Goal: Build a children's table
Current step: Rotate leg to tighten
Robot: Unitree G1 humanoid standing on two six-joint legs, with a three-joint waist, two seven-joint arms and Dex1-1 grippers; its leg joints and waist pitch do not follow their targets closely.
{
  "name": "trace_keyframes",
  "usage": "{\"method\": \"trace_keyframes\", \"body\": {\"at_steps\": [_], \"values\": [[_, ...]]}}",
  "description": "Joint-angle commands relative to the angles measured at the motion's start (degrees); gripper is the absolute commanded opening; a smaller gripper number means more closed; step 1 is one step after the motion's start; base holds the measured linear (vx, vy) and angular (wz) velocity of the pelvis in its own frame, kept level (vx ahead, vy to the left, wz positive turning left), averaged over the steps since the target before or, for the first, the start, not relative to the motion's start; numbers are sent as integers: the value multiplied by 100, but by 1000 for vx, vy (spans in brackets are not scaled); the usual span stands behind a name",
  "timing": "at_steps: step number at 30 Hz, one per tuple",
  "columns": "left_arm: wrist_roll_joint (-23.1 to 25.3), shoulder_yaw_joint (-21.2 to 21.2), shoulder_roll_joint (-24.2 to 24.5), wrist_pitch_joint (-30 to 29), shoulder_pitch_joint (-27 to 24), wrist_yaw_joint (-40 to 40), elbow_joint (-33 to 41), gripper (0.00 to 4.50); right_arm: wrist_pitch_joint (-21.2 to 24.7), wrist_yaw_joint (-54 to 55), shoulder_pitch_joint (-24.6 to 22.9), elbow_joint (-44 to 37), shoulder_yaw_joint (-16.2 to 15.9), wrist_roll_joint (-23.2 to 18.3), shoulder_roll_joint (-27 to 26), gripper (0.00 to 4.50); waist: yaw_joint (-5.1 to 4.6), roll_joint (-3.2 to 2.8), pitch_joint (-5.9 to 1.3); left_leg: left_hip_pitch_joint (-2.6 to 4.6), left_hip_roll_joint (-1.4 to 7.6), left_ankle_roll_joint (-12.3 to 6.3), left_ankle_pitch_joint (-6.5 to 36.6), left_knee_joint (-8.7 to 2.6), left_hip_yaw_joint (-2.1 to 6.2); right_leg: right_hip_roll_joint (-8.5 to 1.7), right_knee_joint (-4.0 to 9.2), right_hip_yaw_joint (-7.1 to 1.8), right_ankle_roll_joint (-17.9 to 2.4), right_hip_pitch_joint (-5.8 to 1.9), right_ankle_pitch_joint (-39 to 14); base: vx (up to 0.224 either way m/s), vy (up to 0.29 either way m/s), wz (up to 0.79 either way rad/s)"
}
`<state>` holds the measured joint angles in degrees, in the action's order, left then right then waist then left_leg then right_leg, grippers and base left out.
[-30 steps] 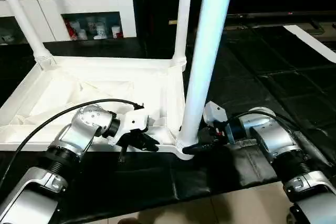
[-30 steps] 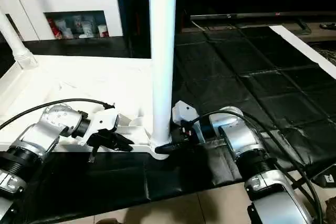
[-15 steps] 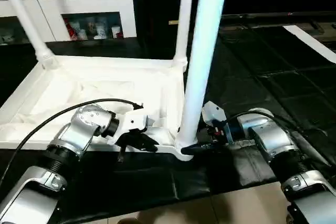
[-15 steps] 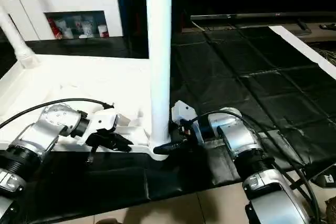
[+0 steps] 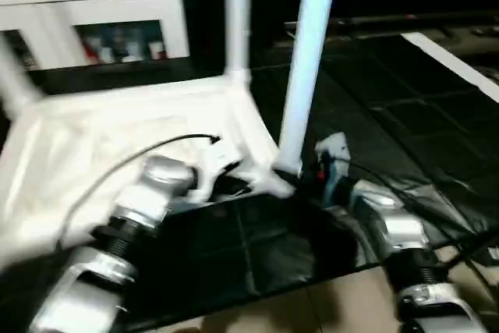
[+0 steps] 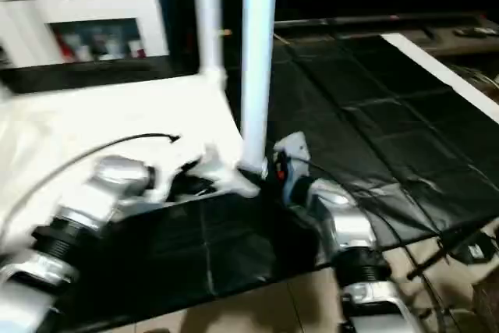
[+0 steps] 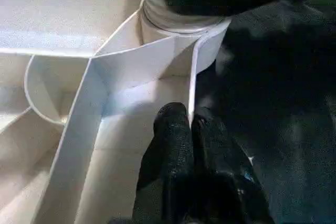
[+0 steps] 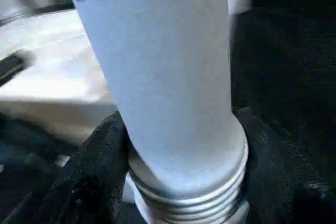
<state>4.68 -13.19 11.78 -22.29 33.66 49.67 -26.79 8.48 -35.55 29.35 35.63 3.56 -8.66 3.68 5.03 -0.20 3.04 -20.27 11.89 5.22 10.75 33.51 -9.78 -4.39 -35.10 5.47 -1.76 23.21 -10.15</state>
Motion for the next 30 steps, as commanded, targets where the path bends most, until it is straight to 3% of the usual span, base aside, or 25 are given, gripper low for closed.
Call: {"method": "trace_keyframes", "body": {"at_steps": [1, 4, 5, 6, 11, 16, 17, 19, 21, 25, 28, 30], "values": [[-137, -109, -545, 68, 125, -428, 363, 0, -38, -189, 228, 114, -772, 70, -712, 274, 31, 6, -426, -57, 95, -228, 532, -342, 28, -397, 400, -296, -1111, -386, -899, 0, 0, 0], [-41, -283, -465, 155, 110, -310, 322, 0, -205, -82, 185, 96, -994, 414, -664, 274, 35, -22, -425, -35, 96, -320, 534, -333, 20, -390, 401, -300, -1127, -375, -791, 0, 0, 0], [17, -305, -361, 254, 114, -289, 264, 0, -178, -41, 156, 58, -949, 410, -645, 329, 31, -20, -420, -35, 101, -352, 541, -336, 21, -388, 400, -303, -1140, -381, -735, 0, 0, 0], [17, -305, -361, 254, 114, -289, 264, 0, -178, -41, 156, 58, -949, 410, -645, 342, 32, -20, -420, -36, 103, -361, 553, -339, 24, -389, 401, -302, -1137, -382, -739, 0, 0, 0], [35, -301, -2, 561, 44, 102, 187, 0, -353, -240, 67, -52, -759, 368, -280, 380, 1, -62, -406, -13, 109, -289, 826, -355, 27, -391, 438, -302, -1081, -371, -998, 0, 0, 0], [-9, -309, 269, 764, 19, 506, 92, 0, -593, -872, -98, -267, -647, 291, 249, 417, 26, -62, -415, -6, 121, -344, 775, -343, 24, -386, 377, -313, -1267, -381, -566, 0, 0, 0], [-23, -308, 331, 837, 30, 610, 48, 0, -657, -1046, -132, -328, -608, 264, 382, 429, 38, -97, -413, -5, 117, -348, 790, -339, 29, -385, 380, -310, -1267, -387, -567, 0, 0, 0], [-71, -326, 463, 1027, 40, 888, -24, 0, -703, -1409, -185, -460, -544, 158, 635, 435, 52, -58, -418, -9, 114, -423, 810, -328, 20, -386, 372, -314, -1276, -397, -505, 0, 0, 0], [-143, -343, 588, 1280, 60, 1165, -140, 0, -603, -1862, -212, -600, -555, -6, 883, 445, 69, -61, -403, -9, 115, -456, 878, -332, 22, -380, 401, -300, -1257, -395, -672, 0, 0, 0], [-180, -440, 780, 1576, 55, 1640, -252, 0, -428, -2414, -173, -714, -593, -212, 1121, 445, 116, -72, -393, 7, 137, -412, 985, -342, 20, -389, 424, -299, -1198, -378, -1005, 0, 0, 0], [-166, -598, 975, 1808, 34, 2088, -291, 0, -249, -2856, -78, -791, -642, -352, 1280, 445, 169, -65, -405, 12, 154, -397, 938, -340, 19, -392, 403, -303, -1227, -369, -968, 0, 0, 0], [-165, -727, 1131, 2062, 51, 2449, -366, 0, -193, -3281, 31, -751, -767, -355, 1418, 445, 195, -28, -408, 15, 159, -407, 894, -337, 13, -389, 388, -303, -1237, -360, -900, 0, 0, 0]]}}
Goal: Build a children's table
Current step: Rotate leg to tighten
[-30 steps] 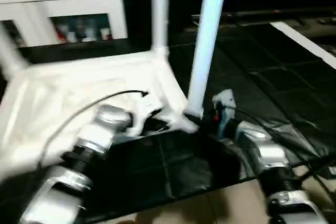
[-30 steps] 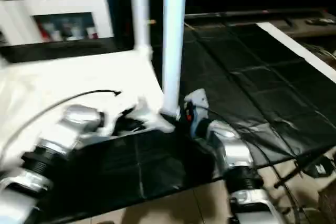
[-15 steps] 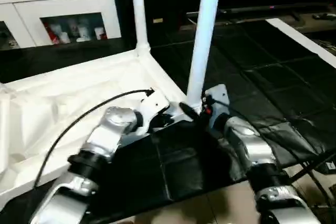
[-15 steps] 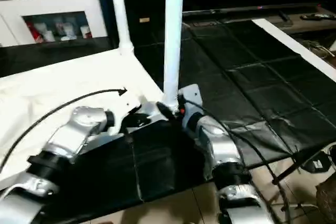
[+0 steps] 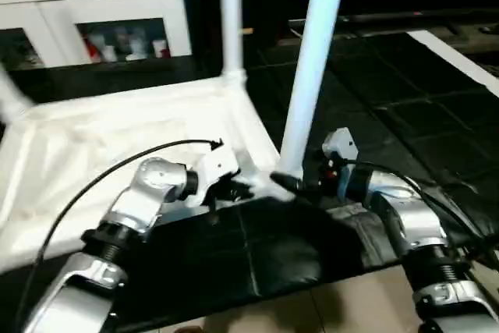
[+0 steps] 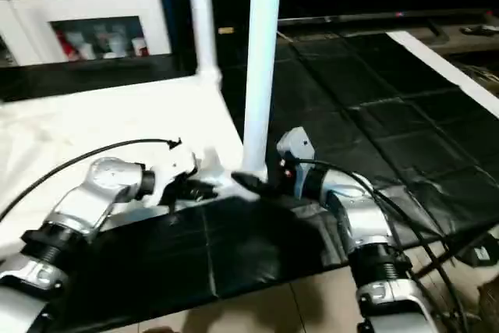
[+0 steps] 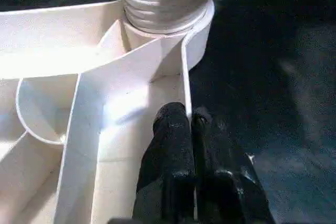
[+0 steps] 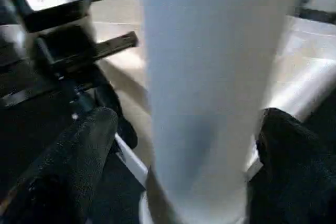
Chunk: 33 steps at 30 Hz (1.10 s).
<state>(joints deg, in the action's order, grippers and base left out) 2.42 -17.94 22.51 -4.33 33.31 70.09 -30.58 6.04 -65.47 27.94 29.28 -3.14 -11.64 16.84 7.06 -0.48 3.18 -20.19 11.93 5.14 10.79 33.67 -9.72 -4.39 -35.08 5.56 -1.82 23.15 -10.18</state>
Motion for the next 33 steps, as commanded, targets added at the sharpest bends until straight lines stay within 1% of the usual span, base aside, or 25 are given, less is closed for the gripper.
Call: {"method": "trace_keyframes", "body": {"at_steps": [1, 2, 3, 4, 5, 6, 7, 9, 10, 11, 13, 14, 15, 16, 17, 18, 22, 23, 25, 26, 27, 28, 29, 30, 33], "values": [[64, -295, 114, 404, 106, 563, -54, 0, 77, -497, 217, -92, -190, -51, 173, 445, 12, -15, -420, 6, 154, -394, 885, -351, 7, -396, 381, -311, -1229, -349, -906, 0, 0, 0], [64, -295, 114, 404, 106, 563, -54, 0, 77, -497, 217, -92, -190, -51, 173, 445, 14, -18, -418, 8, 153, -388, 897, -352, 7, -394, 382, -309, -1223, -347, -938, 0, 0, 0], [78, -368, 215, 539, 139, 822, -115, 0, 102, -834, 312, -25, -357, -20, 276, 445, 30, -14, -409, 8, 155, -375, 933, -354, 4, -404, 393, -314, -1201, -343, -1018, 0, 0, 0], [78, -368, 215, 539, 139, 822, -115, 0, 102, -834, 312, -25, -357, -20, 276, 445, 44, -19, -416, 18, 154, -367, 944, -354, 6, -404, 393, -309, -1197, -345, -1058, 0, 0, 0], [81, -406, 267, 602, 174, 986, -140, 0, 56, -1008, 392, 51, -467, 37, 327, 445, 64, -18, -409, 16, 161, -350, 952, -357, 4, -412, 395, -317, -1182, -338, -1094, 0, 0, 0], [80, -411, 273, 608, 179, 1004, -142, 0, 50, -1027, 401, 60, -479, 44, 332, 417, 84, -25, -418, 31, 164, -325, 958, -358, 2, -413, 395, -318, -1180, -331, -1112, 0, 0, 0], [78, -418, 282, 623, 191, 1040, -153, 0, 64, -1073, 429, 92, -496, 42, 335, 417, 90, -25, -416, 37, 170, -310, 954, -360, 1, -413, 391, -323, -1185, -323, -1095, 0, 0, 0], [38, -463, 338, 704, 247, 1230, -193, 0, 149, -1283, 559, 235, -564, 10, 334, 397, 112, -10, -425, 20, 162, -292, 915, -357, 7, -413, 364, -316, -1226, -338, -989, 0, 0, 0], [25, -470, 349, 709, 255, 1263, -193, 0, 163, -1342, 580, 255, -586, 9, 337, 397, 109, -14, -427, 16, 168, -286, 898, -362, 10, -415, 360, -316, -1229, -344, -966, 0, 0, 0], [24, -475, 353, 724, 263, 1279, -204, 0, 167, -1377, 590, 264, -601, 10, 340, 386, 104, -5, -428, 7, 168, -290, 877, -355, 10, -416, 348, -315, -1247, -344, -912, 0, 0, 0], [27, -486, 359, 773, 284, 1312, -243, 0, 173, -1461, 612, 284, -639, 15, 349, 367, 106, -7, -428, 6, 158, -298, 871, -352, 5, -415, 360, -313, -1233, -346, -943, 0, 0, 0], [32, -493, 364, 819, 298, 1337, -276, 0, 177, -1533, 623, 292, -674, 20, 356, 361, 112, 10, -427, 8, 160, -298, 860, -350, 2, -415, 362, -317, -1215, -345, -951, 0, 0, 0], [34, -495, 366, 836, 303, 1353, -290, 0, 177, -1566, 631, 299, -693, 22, 359, 343, 120, 1, -430, 10, 164, -296, 859, -351, 6, -422, 359, -317, -1207, -346, -977, 0, 0, 0], [37, -499, 368, 862, 310, 1376, -311, 0, 177, -1617, 644, 311, -722, 24, 364, 343, 118, 14, -427, 7, 162, -300, 867, -352, 5, -419, 365, -315, -1203, -343, -997, 0, 0, 0], [37, -499, 368, 862, 310, 1376, -311, 0, 177, -1617, 644, 311, -722, 24, 364, 332, 120, 9, -429, 5, 161, -292, 846, -352, 8, -421, 360, -314, -1183, -349, -1013, 0, 0, 0], [41, -497, 375, 902, 320, 1420, -352, 0, 225, -1758, 665, 314, -826, 14, 372, 323, 121, 16, -430, 6, 165, -298, 842, -354, 8, -422, 361, -312, -1185, -347, -1015, 0, 0, 0], [32, -482, 369, 929, 334, 1432, -410, 0, 288, -1899, 684, 366, -892, 1, 370, 288, 127, 7, -427, 10, 168, -296, 863, -354, 8, -422, 367, -313, -1180, -339, -1067, 0, 0, 0], [32, -482, 369, 929, 334, 1432, -410, 0, 288, -1899, 684, 366, -892, 1, 370, 272, 133, 5, -424, 14, 171, -280, 895, -354, 7, -426, 374, -314, -1182, -333, -1107, 0, 0, 0], [27, -471, 362, 941, 344, 1417, -465, 0, 339, -1960, 658, 341, -920, -7, 374, 265, 135, -5, -426, 7, 172, -269, 898, -357, 12, -425, 366, -314, -1176, -338, -1104, 0, 0, 0], [26, -470, 363, 953, 348, 1412, -488, 0, 366, -1983, 643, 318, -930, -12, 375, 253, 134, 4, -427, 9, 166, -276, 898, -353, 8, -421, 371, -314, -1170, -338, -1092, 0, 0, 0], [30, -460, 358, 957, 364, 1381, -534, 0, 386, -1998, 621, 289, -934, -24, 370, 253, 138, -7, -427, 11, 165, -272, 897, -354, 10, -421, 371, -314, -1162, -337, -1099, 0, 0, 0], [34, -453, 354, 959, 375, 1359, -565, 0, 396, -2005, 609, 272, -935, -33, 367, 253, 137, -3, -426, 13, 168, -264, 903, -356, 11, -422, 374, -314, -1160, -338, -1111, 0, 0, 0], [32, -438, 344, 940, 391, 1333, -595, 0, 407, -2008, 587, 250, -938, -44, 362, 236, 141, -11, -427, 17, 166, -255, 918, -355, 10, -424, 376, -314, -1162, -334, -1129, 0, 0, 0], [32, -432, 341, 933, 396, 1324, -605, 0, 411, -2009, 580, 242, -939, -48, 360, 222, 139, -5, -426, 14, 163, -252, 919, -354, 8, -419, 379, -314, -1158, -335, -1134, 0, 0, 0], [21, -386, 322, 880, 436, 1315, -684, 0, 506, -2023, 502, 139, -967, -118, 342, 215, 151, -22, -424, 23, 163, -227, 965, -357, 10, -421, 390, -314, -1135, -334, -1190, 0, 0, 0]]}}
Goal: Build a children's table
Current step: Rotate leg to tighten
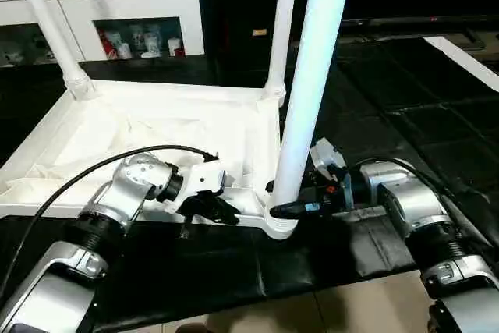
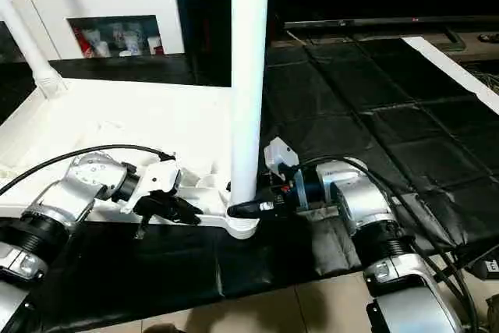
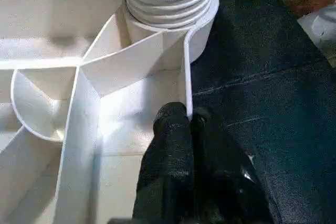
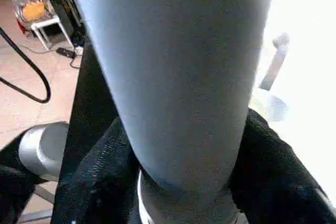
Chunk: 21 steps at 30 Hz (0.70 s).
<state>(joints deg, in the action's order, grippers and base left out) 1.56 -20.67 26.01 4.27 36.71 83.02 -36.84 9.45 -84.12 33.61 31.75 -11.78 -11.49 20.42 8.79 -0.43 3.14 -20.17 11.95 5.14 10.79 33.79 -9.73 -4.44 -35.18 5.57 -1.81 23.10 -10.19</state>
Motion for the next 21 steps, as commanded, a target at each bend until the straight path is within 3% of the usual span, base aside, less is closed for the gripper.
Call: {"method": "trace_keyframes", "body": {"at_steps": [1, 6, 8, 11, 15, 16, 17, 18, 19, 21], "values": [[97, -99, -34, -7, 108, 28, -73, 0, 198, -163, -90, -143, -108, -155, -22, 210, -22, -20, -425, 18, 163, -225, 955, -368, 13, -418, 391, -315, -1138, -335, -1167, 0, 0, 0], [-52, 78, -179, -467, 164, -197, -88, 0, 410, -57, -321, -380, -58, -259, -89, 207, -3, -32, -432, 17, 168, -242, 877, -359, 6, -409, 369, -321, -1211, -335, -928, 0, 0, 0], [-105, 147, -235, -600, 167, -315, -57, 0, 453, 21, -433, -508, -34, -303, -123, 207, 26, -40, -428, 34, 168, -240, 929, -361, 5, -412, 396, -318, -1186, -324, -1037, 0, 0, 0], [-135, 376, -463, -1111, 203, -1033, 113, 0, 682, 1166, -710, -843, 240, -301, -546, 206, 21, -34, -405, 31, 161, -113, 1087, -393, 21, -424, 431, -318, -1043, -329, -1430, 0, 0, 0], [-124, 497, -633, -1541, 213, -1516, 337, 0, 907, 1996, -734, -902, 410, -232, -907, 206, -90, -40, -374, 39, 129, 18, 1300, -425, 44, -434, 537, -300, -768, -314, -2186, 0, 0, 0], [-102, 617, -816, -1896, 219, -1939, 539, 0, 964, 2678, -673, -819, 523, -114, -1236, 206, -104, -36, -375, 27, 121, 16, 1306, -427, 51, -435, 539, -289, -731, -332, -2263, 0, 0, 0], [-102, 617, -816, -1896, 219, -1939, 539, 0, 964, 2678, -673, -819, 523, -114, -1236, 206, -135, -34, -371, -2, 137, 59, 1258, -444, 59, -438, 513, -298, -713, -348, -2242, 0, 0, 0], [-31, 843, -1282, -2441, 252, -2866, 817, 0, 1022, 3962, -410, -354, 702, 145, -1850, 206, -198, -28, -376, -5, 109, 68, 1263, -439, 64, -435, 553, -276, -633, -344, -2372, 0, 0, 0], [-31, 843, -1282, -2441, 252, -2866, 817, 0, 1022, 3962, -410, -354, 702, 145, -1850, 206, -256, -28, -381, -14, 131, 134, 1199, -437, 62, -442, 507, -295, -701, -330, -2231, 0, 0, 0], [-26, 1012, -1749, -2723, 351, -3656, 808, 0, 1020, 4903, -73, 223, 873, 255, -2284, 205, -384, -22, -390, -57, 83, 143, 1028, -425, 79, -423, 511, -264, -715, -368, -2123, 0, 0, 0]]}}
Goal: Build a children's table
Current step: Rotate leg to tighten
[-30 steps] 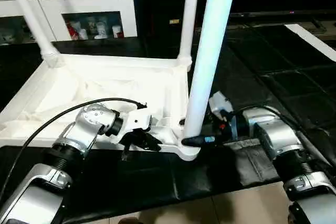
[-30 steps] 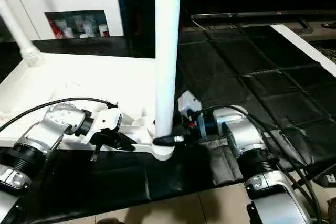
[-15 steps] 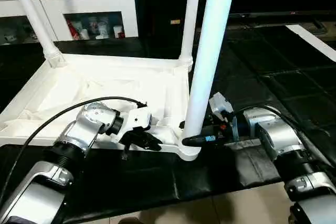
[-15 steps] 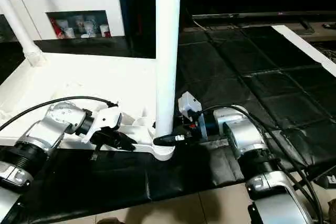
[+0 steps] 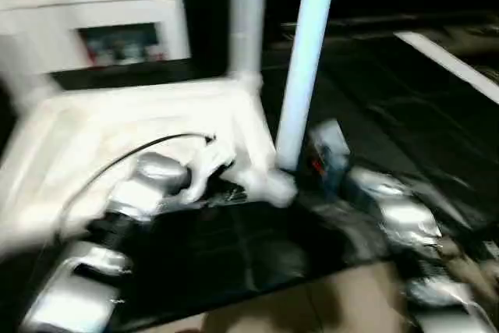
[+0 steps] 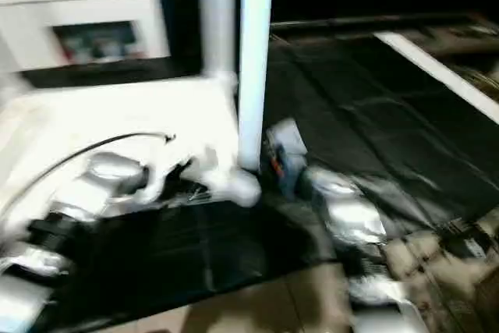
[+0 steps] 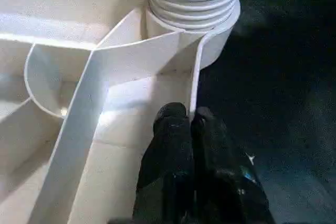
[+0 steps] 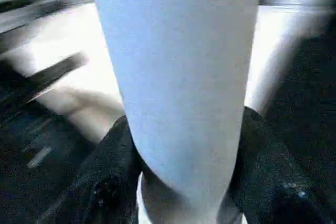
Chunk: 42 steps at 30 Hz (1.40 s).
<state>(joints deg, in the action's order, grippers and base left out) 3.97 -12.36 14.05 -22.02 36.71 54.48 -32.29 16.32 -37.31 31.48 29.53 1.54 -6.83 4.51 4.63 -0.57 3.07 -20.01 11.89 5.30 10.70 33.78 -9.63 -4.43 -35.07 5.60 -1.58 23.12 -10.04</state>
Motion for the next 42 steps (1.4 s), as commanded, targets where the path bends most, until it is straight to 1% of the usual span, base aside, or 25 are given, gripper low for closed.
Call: {"method": "trace_keyframes", "body": {"at_steps": [1, 2, 3, 5, 7, 8, 9, 12, 13, 15, 18, 20, 21, 22, 25, 28, 29, 30, 31, 32, 33, 35, 36, 38, 42], "values": [[-268, 180, -553, -95, 351, -802, 353, 0, 332, 221, 140, 445, -459, -210, -694, 205, 21, -17, -388, -72, 78, 92, 991, -411, 64, -419, 508, -265, -761, -366, -2065, 0, 0, 0], [-269, 209, -648, -127, 372, -963, 332, 0, 317, 429, 225, 581, -425, -174, -773, 205, 8, -22, -384, -57, 78, 60, 1007, -405, 54, -405, 523, -272, -777, -348, -2008, 0, 0, 0], [-182, 195, -773, -96, 407, -1207, 279, 0, 214, 915, 470, 954, -323, -87, -927, 205, -11, 13, -411, -43, 61, -75, 882, -375, 23, -387, 500, -293, -903, -345, -1597, 0, 0, 0], [-146, 190, -793, -88, 410, -1253, 284, 0, 167, 1063, 568, 1090, -253, -78, -987, 205, -35, -5, -426, -47, 57, -143, 728, -369, 16, -375, 459, -296, -1029, -350, -1265, 0, 0, 0], [-155, 234, -769, -92, 419, -1276, 279, 0, 60, 964, 570, 1075, -342, 55, -953, 205, -15, 0, -421, -59, 63, -284, 626, -361, 5, -374, 446, -302, -1056, -366, -1026, 0, 0, 0], [-136, 243, -710, -61, 410, -1254, 272, 0, 24, 936, 536, 1047, -343, 110, -932, 205, -13, 4, -419, -62, 68, -302, 598, -366, 7, -371, 439, -300, -1063, -371, -980, 0, 0, 0], [-115, 248, -673, -49, 398, -1242, 278, 0, 5, 935, 512, 1031, -326, 148, -927, 260, -13, -3, -417, -60, 75, -316, 589, -368, 9, -369, 428, -297, -1078, -371, -933, 0, 0, 0], [-36, 233, -553, 24, 339, -1170, 309, 0, -93, 923, 458, 1016, -258, 174, -871, 275, -28, -20, -402, -36, 79, -296, 776, -382, 8, -373, 460, -294, -1067, -364, -1123, 0, 0, 0], [-19, 162, -420, 222, 313, -1004, 251, 0, -266, 798, 402, 991, -295, 193, -733, 282, -47, -32, -392, -33, 69, -264, 941, -388, 11, -383, 501, -288, -995, -366, -1385, 0, 0, 0], [-25, 133, -377, 277, 306, -952, 234, 0, -326, 761, 392, 999, -303, 198, -690, 294, -64, -43, -390, -36, 73, -245, 966, -392, 15, -379, 504, -290, -942, -362, -1497, 0, 0, 0], [-80, 69, -202, 453, 277, -624, 157, 0, -411, 302, 209, 702, -410, 164, -437, 319, -68, -48, -396, -33, 87, -261, 959, -391, 19, -375, 494, -297, -969, -357, -1400, 0, 0, 0], [-96, 6, -31, 731, 273, -279, 48, 0, -459, -136, 36, 395, -454, 112, -157, 323, -52, -41, -399, -30, 90, -300, 925, -389, 21, -368, 489, -296, -995, -360, -1284, 0, 0, 0], [-109, -30, 101, 889, 275, -23, -34, 0, -491, -478, -68, 217, -446, 47, 89, 356, -19, -34, -417, -24, 98, -377, 794, -374, 14, -363, 445, -311, -1042, -367, -969, 0, 0, 0], [-125, -50, 170, 1010, 275, 132, -76, 0, -519, -678, -119, 136, -439, 9, 225, 362, 5, -27, -420, -32, 99, -426, 731, -368, 9, -365, 427, -314, -1104, -374, -799, 0, 0, 0], [-173, -140, 331, 1234, 259, 523, -127, 0, -670, -1074, -183, 57, -440, 23, 551, 373, 72, -14, -426, -32, 111, -436, 682, -360, 1, -386, 397, -317, -1223, -372, -685, 0, 0, 0], [-238, -241, 480, 1380, 220, 971, -132, 0, -859, -1461, -222, -16, -457, -13, 840, 406, 112, -3, -420, -29, 122, -438, 687, -356, -8, -384, 387, -313, -1243, -360, -708, 0, 0, 0], [-258, -332, 610, 1570, 187, 1348, -146, 0, -893, -1819, -241, -139, -485, -100, 1056, 410, 140, -15, -420, -14, 134, -435, 725, -355, -9, -387, 394, -311, -1258, -347, -759, 0, 0, 0], [-226, -432, 732, 1775, 163, 1641, -181, 0, -844, -2155, -257, -272, -523, -201, 1230, 419, 156, 1, -420, -22, 132, -454, 730, -348, -15, -379, 395, -312, -1243, -356, -758, 0, 0, 0], [-189, -503, 805, 1928, 153, 1813, -215, 0, -798, -2372, -261, -349, -543, -274, 1334, 432, 198, -7, -425, -19, 147, -487, 707, -344, -14, -379, 373, -315, -1239, -346, -712, 0, 0, 0], [-189, -503, 805, 1928, 153, 1813, -215, 0, -798, -2372, -261, -349, -543, -274, 1334, 432, 224, -1, -418, -8, 157, -501, 738, -344, -23, -381, 374, -320, -1225, -328, -720, 0, 0, 0], [-165, -590, 894, 2110, 146, 2075, -253, 0, -635, -2810, -220, -445, -576, -445, 1461, 432, 254, 20, -412, -14, 152, -497, 769, -343, -26, -386, 379, -316, -1207, -326, -818, 0, 0, 0], [-172, -627, 937, 2167, 145, 2206, -262, 0, -579, -3043, -186, -471, -611, -517, 1529, 432, 289, 17, -404, -23, 164, -450, 835, -353, -22, -403, 394, -316, -1156, -325, -1034, 0, 0, 0], [-173, -697, 998, 2246, 149, 2387, -244, 0, -554, -3405, -115, -456, -688, -591, 1625, 432, 323, 11, -412, -2, 168, -432, 883, -352, -20, -407, 401, -312, -1153, -314, -1110, 0, 0, 0], [-163, -748, 1024, 2300, 157, 2477, -241, 0, -522, -3587, -69, -404, -745, -612, 1667, 432, 348, -3, -410, -2, 173, -401, 882, -352, -21, -406, 396, -320, -1170, -303, -1087, 0, 0, 0], [-123, -904, 1080, 2566, 215, 2761, -339, 0, -335, -4208, 50, -317, -1033, -673, 1783, 432, 348, 19, -418, -31, 157, -385, 849, -346, -13, -403, 380, -313, -1176, -335, -1025, 0, 0, 0]]}}
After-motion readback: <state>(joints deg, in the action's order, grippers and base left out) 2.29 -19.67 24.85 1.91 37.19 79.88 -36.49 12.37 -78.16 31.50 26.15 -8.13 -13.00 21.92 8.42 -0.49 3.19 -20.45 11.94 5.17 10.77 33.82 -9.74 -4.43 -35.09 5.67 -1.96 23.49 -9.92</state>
